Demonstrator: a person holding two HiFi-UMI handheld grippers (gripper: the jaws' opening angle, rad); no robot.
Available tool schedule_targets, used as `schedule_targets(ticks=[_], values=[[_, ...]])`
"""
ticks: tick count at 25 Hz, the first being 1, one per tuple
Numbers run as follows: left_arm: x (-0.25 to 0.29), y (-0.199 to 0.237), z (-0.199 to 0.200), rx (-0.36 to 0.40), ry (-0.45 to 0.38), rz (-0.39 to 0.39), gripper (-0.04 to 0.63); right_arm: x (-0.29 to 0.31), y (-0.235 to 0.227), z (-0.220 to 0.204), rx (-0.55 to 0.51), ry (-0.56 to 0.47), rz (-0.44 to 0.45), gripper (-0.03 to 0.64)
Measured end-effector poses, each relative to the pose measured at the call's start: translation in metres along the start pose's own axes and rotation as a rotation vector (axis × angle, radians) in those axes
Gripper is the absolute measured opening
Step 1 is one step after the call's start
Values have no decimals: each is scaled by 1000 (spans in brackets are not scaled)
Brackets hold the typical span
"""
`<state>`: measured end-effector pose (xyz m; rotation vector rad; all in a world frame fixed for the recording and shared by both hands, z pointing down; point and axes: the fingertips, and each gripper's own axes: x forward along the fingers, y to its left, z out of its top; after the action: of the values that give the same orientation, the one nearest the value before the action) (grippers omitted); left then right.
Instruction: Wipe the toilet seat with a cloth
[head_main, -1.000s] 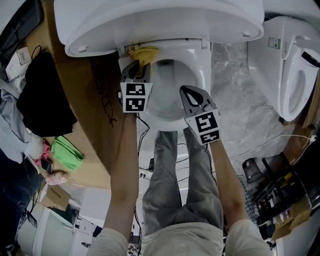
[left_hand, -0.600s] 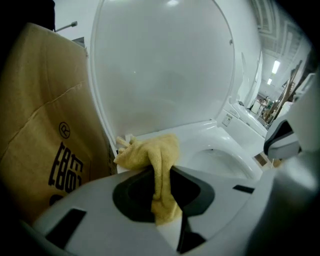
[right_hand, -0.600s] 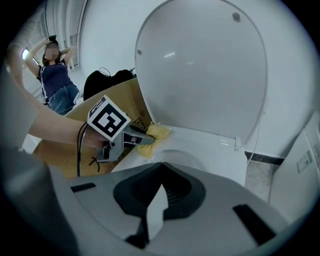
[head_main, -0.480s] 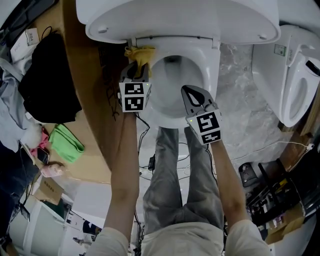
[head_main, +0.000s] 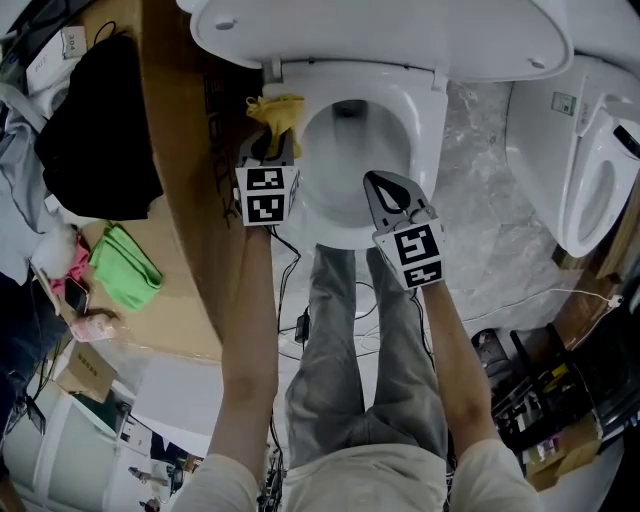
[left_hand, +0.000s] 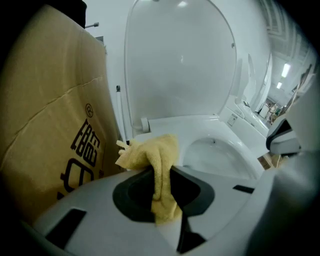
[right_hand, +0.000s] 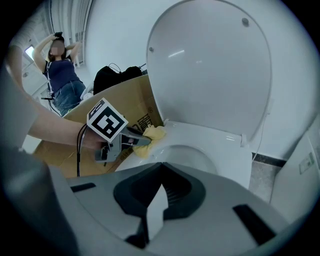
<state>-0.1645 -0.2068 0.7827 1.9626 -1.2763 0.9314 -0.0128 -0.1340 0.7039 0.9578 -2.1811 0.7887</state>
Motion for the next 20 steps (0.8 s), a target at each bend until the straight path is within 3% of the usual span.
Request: schedule_targets(ticks=[10,20], values=[[-32,-3,-31,-33,-3,46,83,-15,12,-4,-39,-14,17,8],[-91,-17,-33,-101,-82,115,83,-52,24,2,-81,-54,33,8]])
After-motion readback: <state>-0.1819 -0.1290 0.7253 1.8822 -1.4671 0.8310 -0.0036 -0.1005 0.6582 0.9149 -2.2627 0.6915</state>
